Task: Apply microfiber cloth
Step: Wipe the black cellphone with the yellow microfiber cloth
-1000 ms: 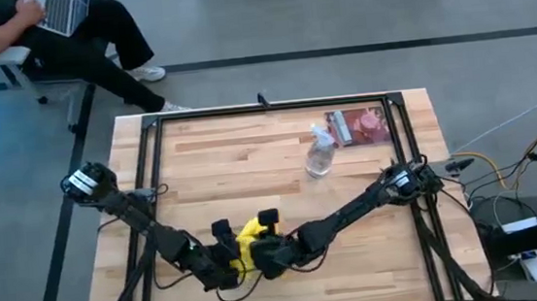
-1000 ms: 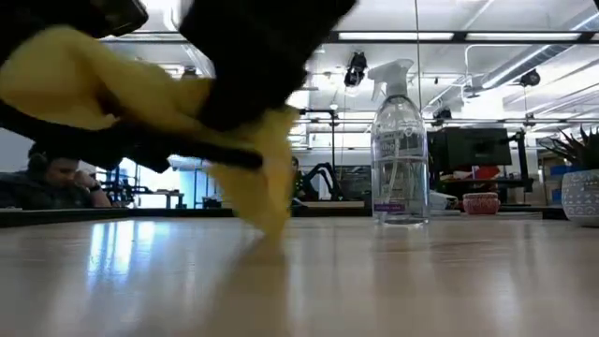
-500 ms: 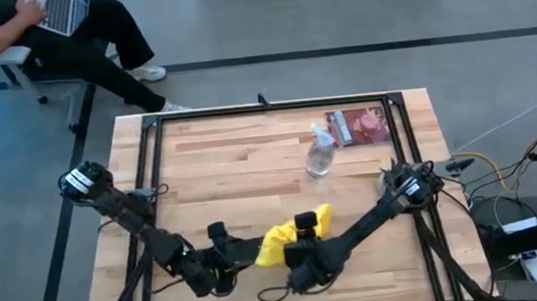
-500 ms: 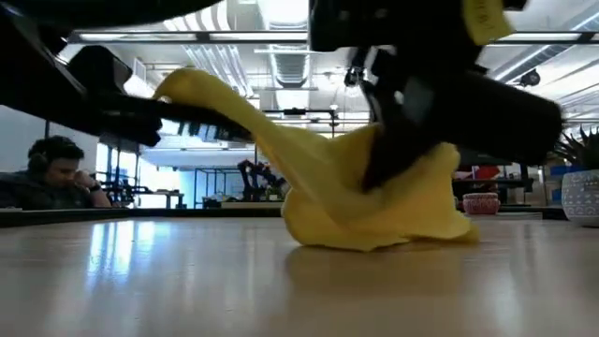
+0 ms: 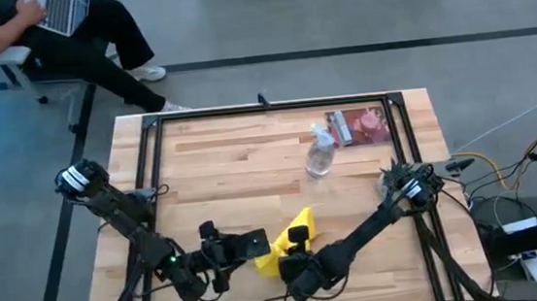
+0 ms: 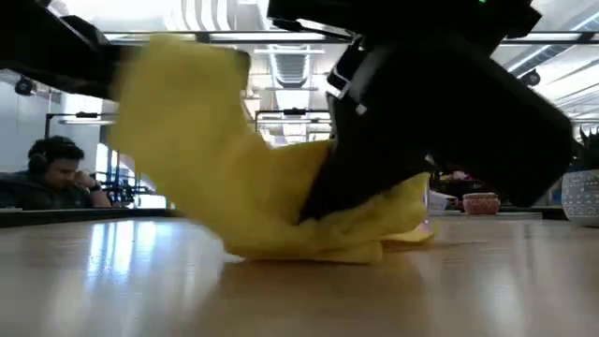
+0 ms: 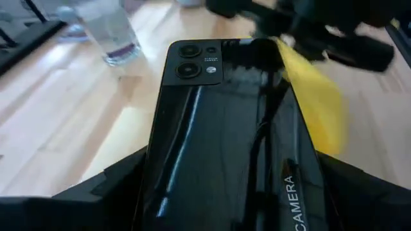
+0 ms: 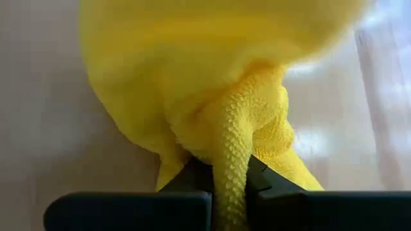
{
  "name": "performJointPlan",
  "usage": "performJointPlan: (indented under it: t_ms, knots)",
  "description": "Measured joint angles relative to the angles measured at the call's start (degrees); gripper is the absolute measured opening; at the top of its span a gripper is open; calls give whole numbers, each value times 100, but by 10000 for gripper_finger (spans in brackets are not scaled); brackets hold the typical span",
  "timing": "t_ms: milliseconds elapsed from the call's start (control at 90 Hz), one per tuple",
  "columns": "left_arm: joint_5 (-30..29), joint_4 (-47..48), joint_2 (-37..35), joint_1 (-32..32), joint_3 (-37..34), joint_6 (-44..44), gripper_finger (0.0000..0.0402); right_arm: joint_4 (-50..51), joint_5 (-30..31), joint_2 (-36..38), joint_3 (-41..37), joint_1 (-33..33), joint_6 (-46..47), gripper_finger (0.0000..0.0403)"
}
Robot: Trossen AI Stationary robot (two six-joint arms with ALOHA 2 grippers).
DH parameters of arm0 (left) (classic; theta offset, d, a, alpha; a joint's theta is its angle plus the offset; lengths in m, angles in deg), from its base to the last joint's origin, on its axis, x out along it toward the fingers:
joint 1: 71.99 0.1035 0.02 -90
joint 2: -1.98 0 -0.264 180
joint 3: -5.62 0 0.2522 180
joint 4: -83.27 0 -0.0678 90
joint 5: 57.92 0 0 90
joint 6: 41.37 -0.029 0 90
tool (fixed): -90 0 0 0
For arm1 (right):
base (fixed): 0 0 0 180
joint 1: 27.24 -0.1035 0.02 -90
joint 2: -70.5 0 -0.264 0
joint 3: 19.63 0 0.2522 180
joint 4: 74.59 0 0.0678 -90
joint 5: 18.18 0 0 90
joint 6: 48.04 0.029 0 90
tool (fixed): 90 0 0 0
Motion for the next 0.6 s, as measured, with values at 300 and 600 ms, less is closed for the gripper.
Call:
performJointPlan:
  t_ms: [300,600]
  knots:
    - [-861,-2664,-380,-213,-1366,-214,318,-1723,-235,118,-1044,44,266,0]
    - [-1084,-5700,323,-147,-2051,-2171,318,-2418,-413,552,-1381,314,246,0]
